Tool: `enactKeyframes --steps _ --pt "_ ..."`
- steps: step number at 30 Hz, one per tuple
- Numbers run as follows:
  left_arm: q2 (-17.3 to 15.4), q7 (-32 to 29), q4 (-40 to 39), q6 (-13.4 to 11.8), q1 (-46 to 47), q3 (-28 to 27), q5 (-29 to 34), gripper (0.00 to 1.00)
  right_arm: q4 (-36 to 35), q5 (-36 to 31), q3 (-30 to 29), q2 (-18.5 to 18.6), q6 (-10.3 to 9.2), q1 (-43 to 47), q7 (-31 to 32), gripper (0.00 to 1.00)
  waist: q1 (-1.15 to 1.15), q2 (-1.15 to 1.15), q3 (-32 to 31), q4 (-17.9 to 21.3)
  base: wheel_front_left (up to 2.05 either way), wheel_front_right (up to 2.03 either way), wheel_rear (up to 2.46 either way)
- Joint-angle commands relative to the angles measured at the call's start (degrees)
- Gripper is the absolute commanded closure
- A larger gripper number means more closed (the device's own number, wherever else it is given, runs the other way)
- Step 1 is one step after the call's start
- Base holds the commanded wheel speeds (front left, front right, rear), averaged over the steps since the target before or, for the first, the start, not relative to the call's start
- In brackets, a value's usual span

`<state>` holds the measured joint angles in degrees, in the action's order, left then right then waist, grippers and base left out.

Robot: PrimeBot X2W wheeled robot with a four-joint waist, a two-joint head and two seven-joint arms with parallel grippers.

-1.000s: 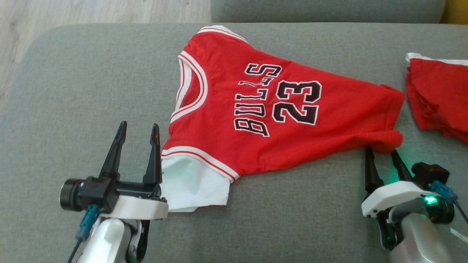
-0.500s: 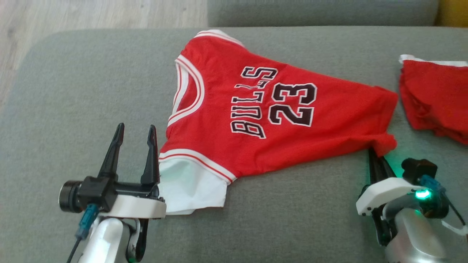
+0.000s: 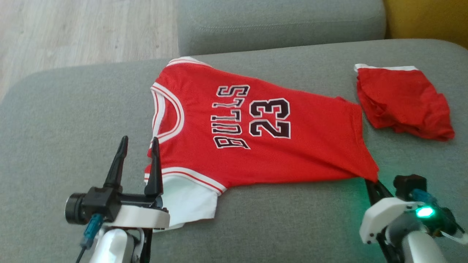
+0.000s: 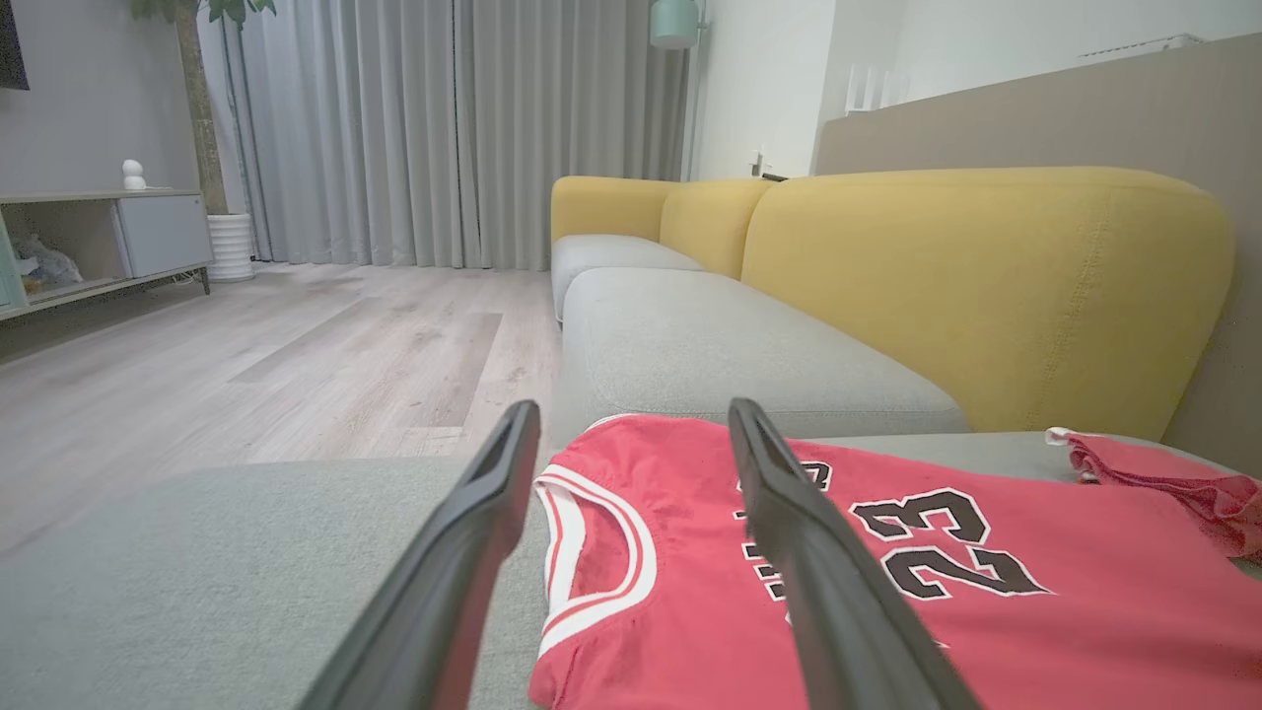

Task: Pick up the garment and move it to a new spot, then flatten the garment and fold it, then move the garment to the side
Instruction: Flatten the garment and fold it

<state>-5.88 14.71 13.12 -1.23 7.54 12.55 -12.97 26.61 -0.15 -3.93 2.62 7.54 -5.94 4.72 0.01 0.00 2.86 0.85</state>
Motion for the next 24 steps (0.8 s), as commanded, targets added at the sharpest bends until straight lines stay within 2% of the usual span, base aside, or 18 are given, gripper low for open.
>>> enactKeyframes --steps 1,2,4,5,10,14,19,24 --pt "0.1 0.3 -1.5 0.3 1.4 -2.4 0.6 0.00 -4.3 -0.4 0.6 0.3 -0.05 -0.1 1.3 0.56 -0.01 0.00 -0.6 0.3 0.00 0.00 0.00" --pt "0.3 0.3 -1.5 0.3 1.3 -2.4 0.8 0.00 -6.5 -0.5 0.1 0.3 -0.05 0.8 2.5 0.13 -0.01 0.00 -0.8 0.3 0.00 0.00 0.00" --pt "0.6 0.3 -1.4 0.5 1.3 -2.5 1.0 0.00 -10.4 -0.6 -0.9 0.3 -0.05 2.3 4.8 0.09 -0.01 0.00 -1.0 0.2 0.00 0.00 0.00" --pt "0.8 0.3 -1.4 0.6 1.2 -2.6 1.1 0.00 -12.1 -0.9 -1.6 0.3 -0.05 3.0 5.7 0.03 -0.01 0.00 -1.0 0.2 0.00 0.00 0.00" --pt "1.1 0.3 -1.2 1.3 1.4 -2.7 1.6 0.00 -17.9 -2.8 -4.1 0.3 -0.05 4.8 8.3 0.00 -0.01 0.00 -0.8 -0.7 0.00 0.00 0.00" --pt "1.3 0.3 -1.0 1.9 2.0 -3.0 2.1 0.00 -22.6 -3.6 -5.4 0.3 -0.05 5.0 7.5 0.00 -0.01 0.00 -0.6 -1.6 0.00 0.00 0.00" --pt "1.5 0.3 -0.8 2.3 2.3 -3.4 2.6 0.00 -26.2 -1.8 -4.0 0.3 -0.05 3.7 1.6 0.00 -0.01 0.00 -0.4 -1.9 0.00 0.00 0.00" --pt "1.7 0.3 -0.7 2.5 2.1 -4.0 2.9 0.00 -25.4 1.4 -1.1 0.3 -0.05 3.6 -4.8 0.00 -0.01 0.00 -0.5 -1.6 0.00 0.00 0.00"
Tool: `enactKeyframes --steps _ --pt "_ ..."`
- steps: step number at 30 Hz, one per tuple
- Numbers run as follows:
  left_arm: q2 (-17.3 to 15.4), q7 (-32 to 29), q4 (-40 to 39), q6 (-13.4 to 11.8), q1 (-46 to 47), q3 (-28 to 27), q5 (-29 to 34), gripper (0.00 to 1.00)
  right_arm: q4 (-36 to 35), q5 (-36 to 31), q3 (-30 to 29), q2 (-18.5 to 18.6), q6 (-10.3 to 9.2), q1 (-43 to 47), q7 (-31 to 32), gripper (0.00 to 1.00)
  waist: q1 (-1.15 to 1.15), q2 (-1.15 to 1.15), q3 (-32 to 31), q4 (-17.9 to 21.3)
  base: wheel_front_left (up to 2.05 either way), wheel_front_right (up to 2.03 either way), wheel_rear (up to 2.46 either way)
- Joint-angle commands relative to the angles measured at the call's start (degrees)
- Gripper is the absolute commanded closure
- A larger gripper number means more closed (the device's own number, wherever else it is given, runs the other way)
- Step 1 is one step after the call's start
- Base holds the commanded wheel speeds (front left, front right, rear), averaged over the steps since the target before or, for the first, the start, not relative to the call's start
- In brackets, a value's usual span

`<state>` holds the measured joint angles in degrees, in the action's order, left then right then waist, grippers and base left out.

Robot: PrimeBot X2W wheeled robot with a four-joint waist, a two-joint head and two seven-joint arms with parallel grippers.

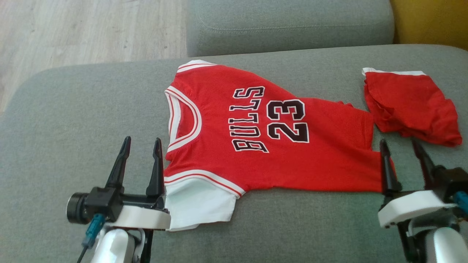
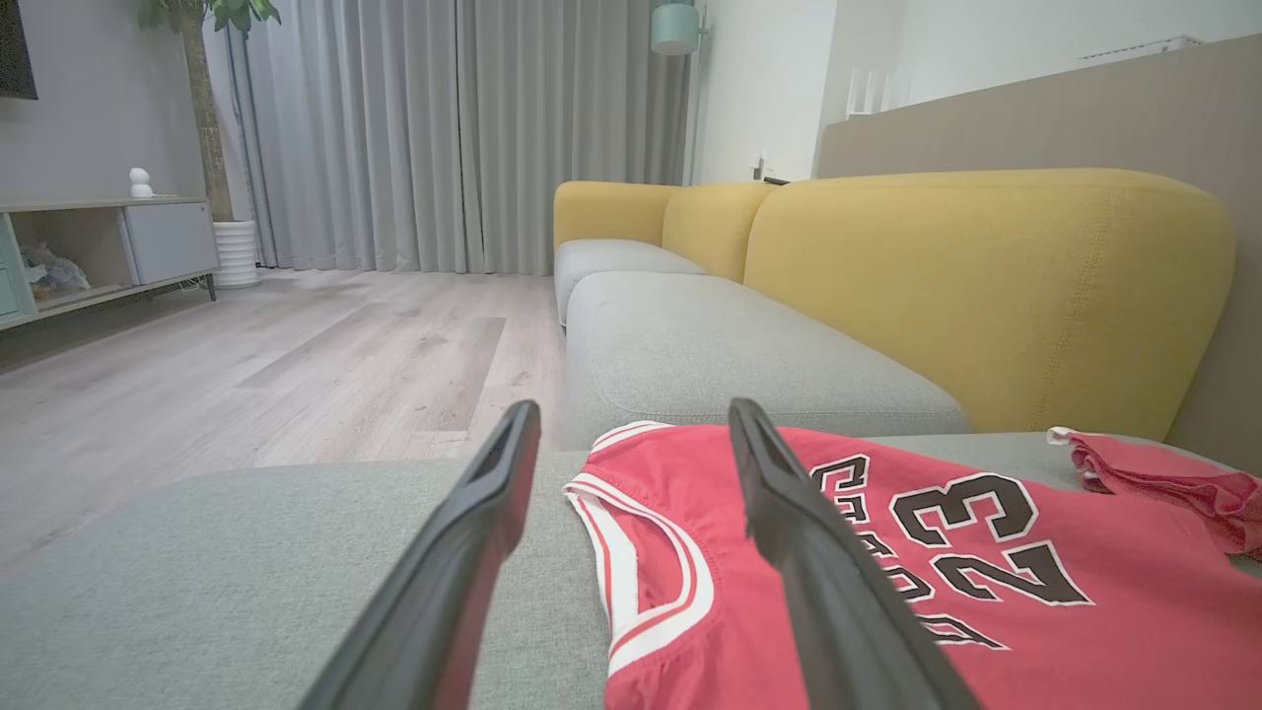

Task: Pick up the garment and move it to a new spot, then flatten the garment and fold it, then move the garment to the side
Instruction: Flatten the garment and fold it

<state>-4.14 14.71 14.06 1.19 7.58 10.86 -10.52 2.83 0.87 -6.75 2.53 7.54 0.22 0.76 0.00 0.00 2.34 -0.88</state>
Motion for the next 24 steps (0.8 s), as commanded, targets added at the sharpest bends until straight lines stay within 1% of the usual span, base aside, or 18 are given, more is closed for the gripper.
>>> enactKeyframes --steps 1,5,8,9,10,12,17,24 --pt "0.0 0.3 -1.5 0.2 2.0 -2.4 0.5 0.00 -1.1 0.7 2.1 0.3 -0.05 -2.4 -1.7 0.00 0.00 0.00 0.1 0.2 0.00 0.00 0.00" --pt "0.0 0.3 -0.5 0.6 2.6 -2.5 0.9 0.00 0.1 1.7 3.6 0.3 -0.05 -2.8 -4.7 0.00 0.00 0.00 0.9 1.0 0.00 0.00 0.00" --pt "-0.6 -0.4 2.7 1.3 4.1 -1.9 1.1 0.00 0.5 2.0 4.2 0.3 -0.05 -3.5 -5.7 0.00 0.00 0.00 2.0 1.8 0.00 0.00 0.00" --pt "-1.0 -1.6 4.5 1.8 4.8 -1.7 1.0 0.00 0.7 2.1 4.2 0.3 -0.05 -3.7 -5.9 0.00 0.00 0.00 2.4 2.0 0.00 0.00 0.00" --pt "-2.1 -4.0 8.2 2.6 6.5 -0.8 1.3 0.00 1.2 2.1 4.4 0.3 -0.05 -3.9 -6.2 0.00 0.00 0.00 2.8 2.5 0.00 0.00 0.00" --pt "-3.0 -6.0 11.5 3.2 8.4 -0.4 1.3 0.00 1.6 2.1 4.8 0.3 -0.05 -4.1 -6.4 0.00 0.00 0.00 3.3 3.2 0.00 0.00 0.00" --pt "-4.7 -10.2 18.5 4.1 13.3 0.2 1.2 0.00 2.1 2.6 5.4 0.3 -0.05 -4.9 -6.8 0.00 0.00 0.00 4.9 4.9 0.00 0.00 0.00" --pt "-6.1 -15.8 26.2 5.3 18.3 2.1 0.5 0.00 2.7 3.1 5.9 0.3 -0.05 -5.7 -7.6 0.00 0.00 0.00 7.0 6.9 0.00 0.00 0.00"
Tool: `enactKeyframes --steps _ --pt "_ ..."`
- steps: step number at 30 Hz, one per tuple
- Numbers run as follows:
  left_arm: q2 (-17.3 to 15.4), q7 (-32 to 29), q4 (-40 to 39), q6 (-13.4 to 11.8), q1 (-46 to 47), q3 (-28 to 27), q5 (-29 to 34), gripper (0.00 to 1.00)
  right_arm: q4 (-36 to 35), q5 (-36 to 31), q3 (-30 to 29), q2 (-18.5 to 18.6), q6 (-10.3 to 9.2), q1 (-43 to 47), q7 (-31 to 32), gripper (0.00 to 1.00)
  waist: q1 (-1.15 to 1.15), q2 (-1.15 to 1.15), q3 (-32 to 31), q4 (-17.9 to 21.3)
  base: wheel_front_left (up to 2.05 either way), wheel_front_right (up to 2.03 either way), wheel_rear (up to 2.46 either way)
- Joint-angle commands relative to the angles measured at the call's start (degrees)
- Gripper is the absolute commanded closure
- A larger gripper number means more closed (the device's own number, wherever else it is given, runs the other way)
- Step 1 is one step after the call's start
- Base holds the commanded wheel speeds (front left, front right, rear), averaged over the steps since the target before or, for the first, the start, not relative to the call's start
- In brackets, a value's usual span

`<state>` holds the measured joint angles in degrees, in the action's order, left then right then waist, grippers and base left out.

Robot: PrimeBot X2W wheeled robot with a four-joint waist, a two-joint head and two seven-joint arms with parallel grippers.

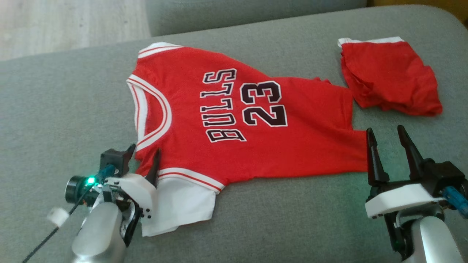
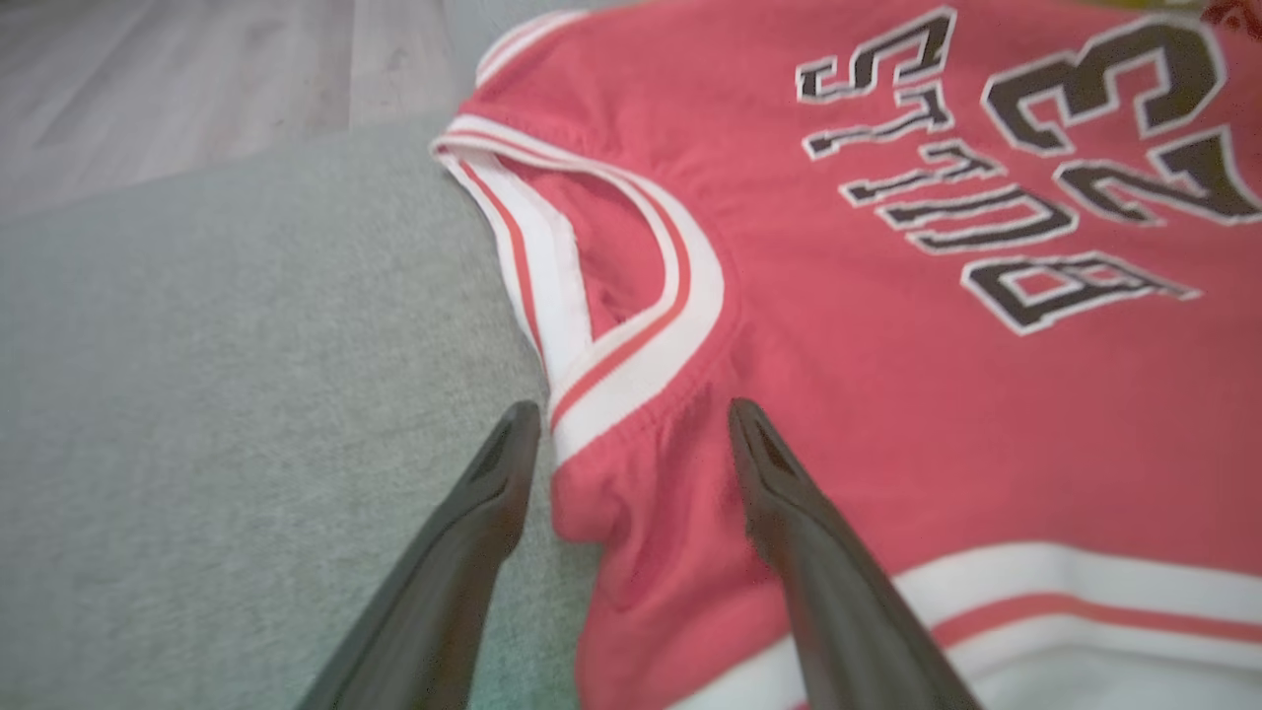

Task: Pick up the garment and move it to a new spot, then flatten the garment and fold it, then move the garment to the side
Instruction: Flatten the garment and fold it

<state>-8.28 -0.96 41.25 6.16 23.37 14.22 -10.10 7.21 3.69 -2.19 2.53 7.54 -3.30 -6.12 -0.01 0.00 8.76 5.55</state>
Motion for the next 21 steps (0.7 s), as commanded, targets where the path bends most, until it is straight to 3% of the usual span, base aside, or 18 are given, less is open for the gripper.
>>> enactKeyframes --steps 1,2,3,4,5,20,21 --pt "-2.5 -1.1 0.0 0.4 3.1 -0.9 0.4 0.00 -1.6 0.4 1.4 0.3 -0.05 -2.3 -0.8 0.00 0.01 0.00 1.0 0.7 0.00 0.00 0.00" --pt "-2.5 -1.1 0.0 0.4 3.1 -0.9 0.4 0.00 -1.6 0.4 1.4 0.3 -0.05 -2.3 -0.8 0.00 0.01 0.00 1.0 0.7 0.00 0.00 0.00" --pt "-2.9 -1.9 0.9 0.4 3.8 -0.5 0.8 0.20 -1.5 0.4 1.5 0.3 -0.05 -2.4 -1.0 0.00 0.01 0.00 1.3 0.9 0.00 0.00 0.00" --pt "-3.3 -2.4 1.6 0.3 4.5 -0.3 1.1 0.92 -1.5 0.5 1.6 0.3 -0.05 -2.5 -1.1 0.00 0.01 0.00 1.6 1.1 0.00 0.00 0.00" --pt "-3.6 -2.5 2.1 0.1 5.3 -0.3 1.2 1.00 -1.4 0.5 1.8 0.3 -0.05 -2.7 -1.2 0.00 0.01 0.00 1.9 1.3 0.00 0.00 0.00" --pt "-7.9 5.1 9.0 -1.5 20.3 0.1 3.5 1.00 0.0 1.0 3.6 0.3 -0.05 -5.2 -2.4 0.00 0.01 0.00 4.8 2.4 0.00 0.00 0.00" --pt "-8.0 5.7 9.6 -1.5 20.8 0.4 3.7 0.84 0.2 1.0 3.7 0.3 -0.05 -5.2 -2.5 0.00 0.01 0.00 4.7 2.4 0.00 0.00 0.00"
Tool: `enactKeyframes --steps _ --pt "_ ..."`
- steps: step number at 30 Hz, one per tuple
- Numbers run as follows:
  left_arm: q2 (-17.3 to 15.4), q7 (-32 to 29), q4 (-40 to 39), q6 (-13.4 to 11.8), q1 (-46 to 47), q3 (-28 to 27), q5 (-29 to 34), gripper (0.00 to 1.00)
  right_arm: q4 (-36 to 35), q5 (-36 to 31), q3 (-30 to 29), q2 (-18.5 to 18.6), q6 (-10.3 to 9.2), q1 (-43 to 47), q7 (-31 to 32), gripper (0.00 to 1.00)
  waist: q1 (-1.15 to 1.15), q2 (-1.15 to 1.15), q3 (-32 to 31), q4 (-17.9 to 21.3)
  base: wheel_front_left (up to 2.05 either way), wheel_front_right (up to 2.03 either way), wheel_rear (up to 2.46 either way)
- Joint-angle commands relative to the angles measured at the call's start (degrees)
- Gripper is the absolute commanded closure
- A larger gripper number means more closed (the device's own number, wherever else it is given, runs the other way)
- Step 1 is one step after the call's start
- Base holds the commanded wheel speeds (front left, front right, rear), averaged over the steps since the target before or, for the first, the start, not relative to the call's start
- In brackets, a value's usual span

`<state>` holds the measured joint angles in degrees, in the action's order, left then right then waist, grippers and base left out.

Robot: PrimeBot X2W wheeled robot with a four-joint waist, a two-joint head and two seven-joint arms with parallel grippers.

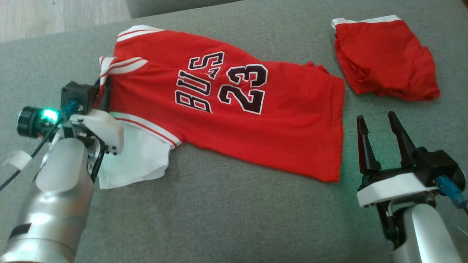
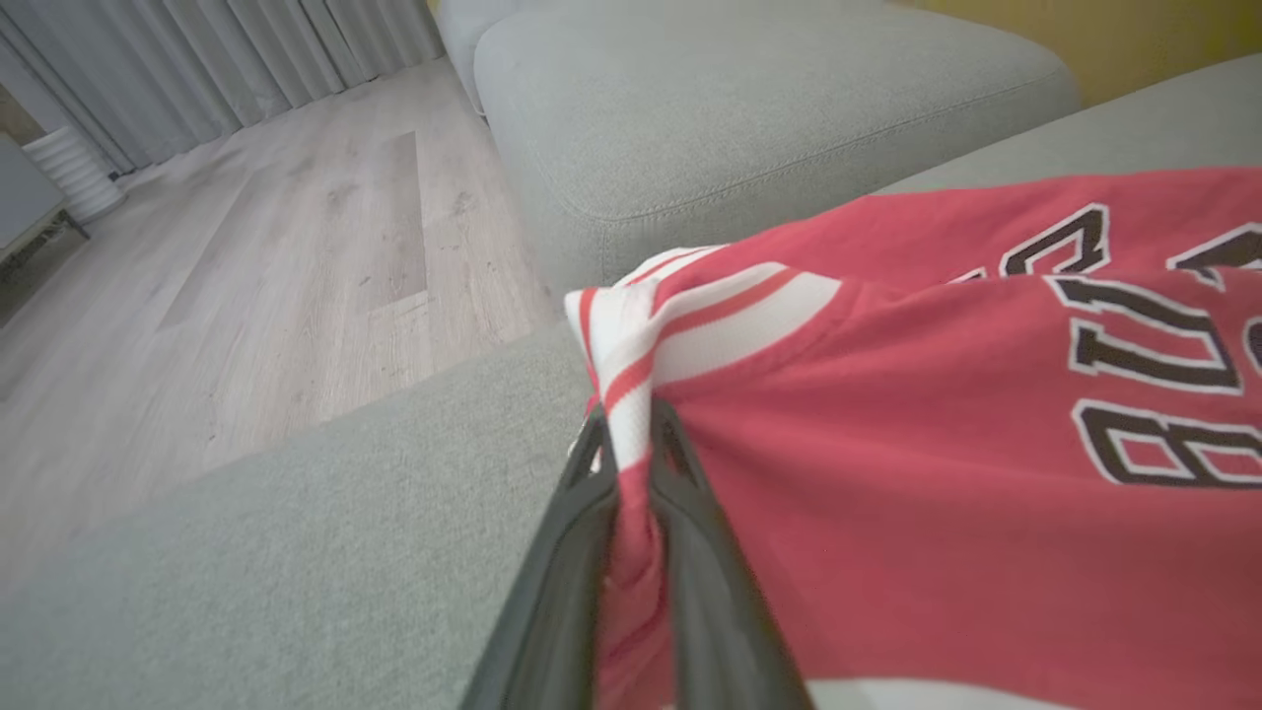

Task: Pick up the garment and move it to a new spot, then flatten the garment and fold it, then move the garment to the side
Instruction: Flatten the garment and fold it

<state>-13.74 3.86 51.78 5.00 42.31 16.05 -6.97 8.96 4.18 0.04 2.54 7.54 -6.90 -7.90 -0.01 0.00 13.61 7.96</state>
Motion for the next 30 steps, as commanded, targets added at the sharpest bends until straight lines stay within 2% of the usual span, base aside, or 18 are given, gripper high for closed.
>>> enactKeyframes --steps 1,2,7,11,21,25,30 --pt "-2.6 1.5 -0.2 -0.3 2.2 -1.2 0.8 0.07 -1.4 0.5 1.6 0.3 -0.05 -1.7 -0.8 0.00 0.01 0.00 -0.4 0.0 0.00 0.00 0.00" --pt "-2.5 2.5 0.3 -0.4 2.4 -1.2 0.6 0.00 -1.2 0.6 1.6 0.3 -0.05 -1.7 -0.8 0.00 0.01 0.00 -0.6 0.0 0.00 0.00 0.00" --pt "-2.0 7.6 1.9 -1.6 1.5 -1.6 -0.1 0.00 -0.6 0.8 1.8 0.3 -0.05 -1.3 -1.5 0.00 0.01 0.00 -1.9 -0.8 0.00 0.00 0.00" --pt "-1.2 10.1 -0.1 -2.0 -0.9 -2.3 -1.3 0.00 -0.5 0.9 1.1 0.3 -0.05 -0.5 -1.9 0.00 0.01 0.00 -3.4 -2.5 0.00 0.00 0.00" --pt "1.4 11.1 -15.8 -3.5 -14.6 -4.0 -4.8 0.00 0.0 0.9 -0.6 0.3 -0.05 2.1 -2.5 0.00 0.01 0.00 -7.7 -8.2 0.00 0.00 0.00" --pt "2.3 11.1 -22.8 -4.9 -21.3 -4.2 -5.7 0.00 0.2 1.2 -0.5 0.3 -0.05 2.8 -2.9 0.00 0.01 0.00 -8.7 -9.5 0.00 0.00 0.00" --pt "3.1 10.6 -27.4 -6.4 -26.2 -4.4 -6.7 0.00 0.7 1.2 -0.4 0.3 -0.05 3.5 -3.1 0.00 0.01 0.00 -9.4 -9.9 0.00 0.00 0.00"
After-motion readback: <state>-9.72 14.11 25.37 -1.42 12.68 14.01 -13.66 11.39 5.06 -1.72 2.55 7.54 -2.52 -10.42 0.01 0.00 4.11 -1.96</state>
